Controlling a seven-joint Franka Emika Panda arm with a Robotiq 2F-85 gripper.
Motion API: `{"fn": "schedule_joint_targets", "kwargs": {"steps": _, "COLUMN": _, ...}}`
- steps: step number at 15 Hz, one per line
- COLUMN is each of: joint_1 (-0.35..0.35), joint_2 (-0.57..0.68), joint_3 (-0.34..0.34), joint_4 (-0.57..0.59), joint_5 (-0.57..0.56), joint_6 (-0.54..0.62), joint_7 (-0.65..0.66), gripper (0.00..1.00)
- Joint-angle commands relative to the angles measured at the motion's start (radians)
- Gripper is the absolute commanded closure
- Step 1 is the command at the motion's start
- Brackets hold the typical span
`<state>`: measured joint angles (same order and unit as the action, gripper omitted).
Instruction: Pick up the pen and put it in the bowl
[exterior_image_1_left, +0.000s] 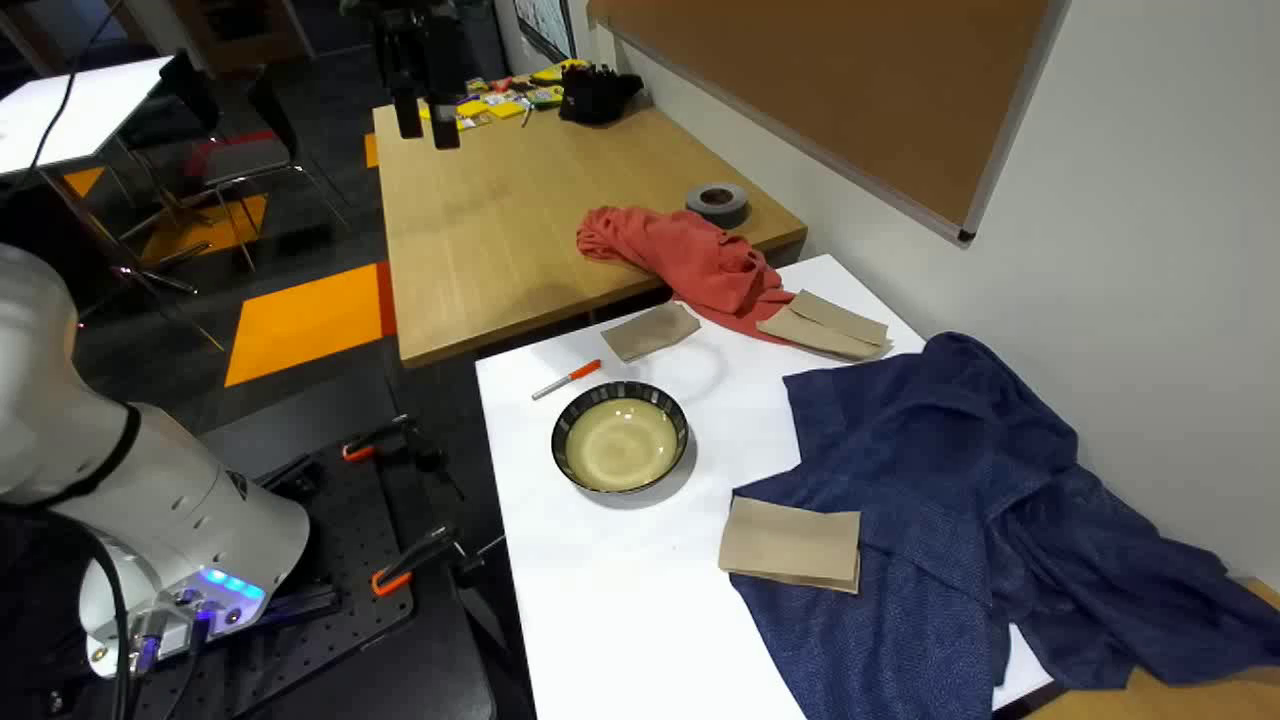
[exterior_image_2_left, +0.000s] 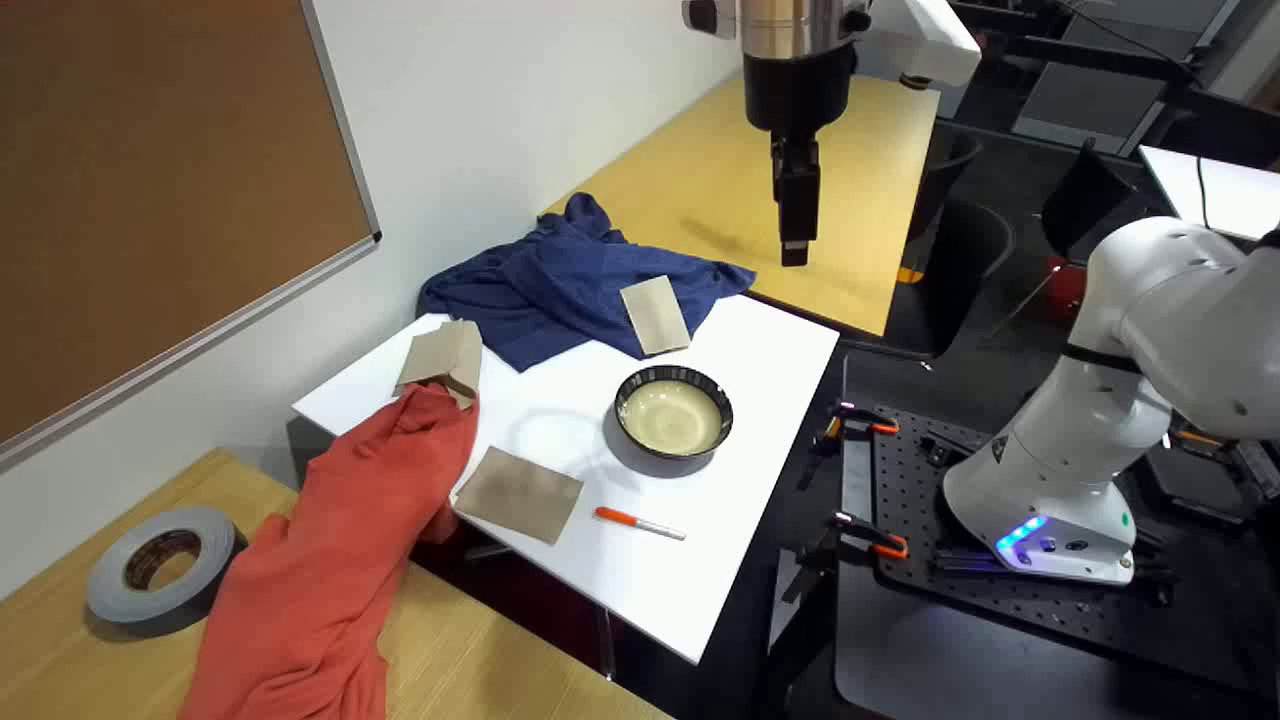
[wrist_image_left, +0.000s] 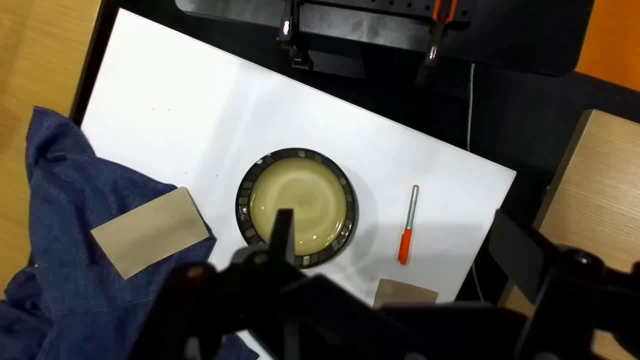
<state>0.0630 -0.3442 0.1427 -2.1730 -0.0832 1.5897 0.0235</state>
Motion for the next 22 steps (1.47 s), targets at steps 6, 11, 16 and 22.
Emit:
{"fn": "schedule_joint_targets", "kwargs": {"steps": 6, "joint_1": 0.014, "joint_2": 0.001, "joint_3": -0.011, "joint_4": 0.002, "joint_5": -0.003, "joint_6": -0.003, "joint_7": 0.004, "gripper": 0.00}}
{"fn": "schedule_joint_targets", "kwargs": {"steps": 11, "joint_1": 0.019, "joint_2": 0.030, "joint_3": 0.002, "joint_4": -0.033, "joint_5": 0.002, "joint_6": 0.108, "joint_7": 0.050, "gripper": 0.00}}
{"fn": "schedule_joint_targets", "kwargs": {"steps": 16, "joint_1": 0.037, "joint_2": 0.079, "joint_3": 0.011, "joint_4": -0.156, "joint_5": 0.004, "joint_6": 0.397, "joint_7": 0.097, "gripper": 0.00}}
{"fn": "schedule_joint_targets", "kwargs": {"steps": 22, "joint_1": 0.053, "joint_2": 0.196, "joint_3": 0.006, "joint_4": -0.280, "joint_5": 0.023, "joint_6": 0.704, "joint_7": 0.087, "gripper": 0.00}}
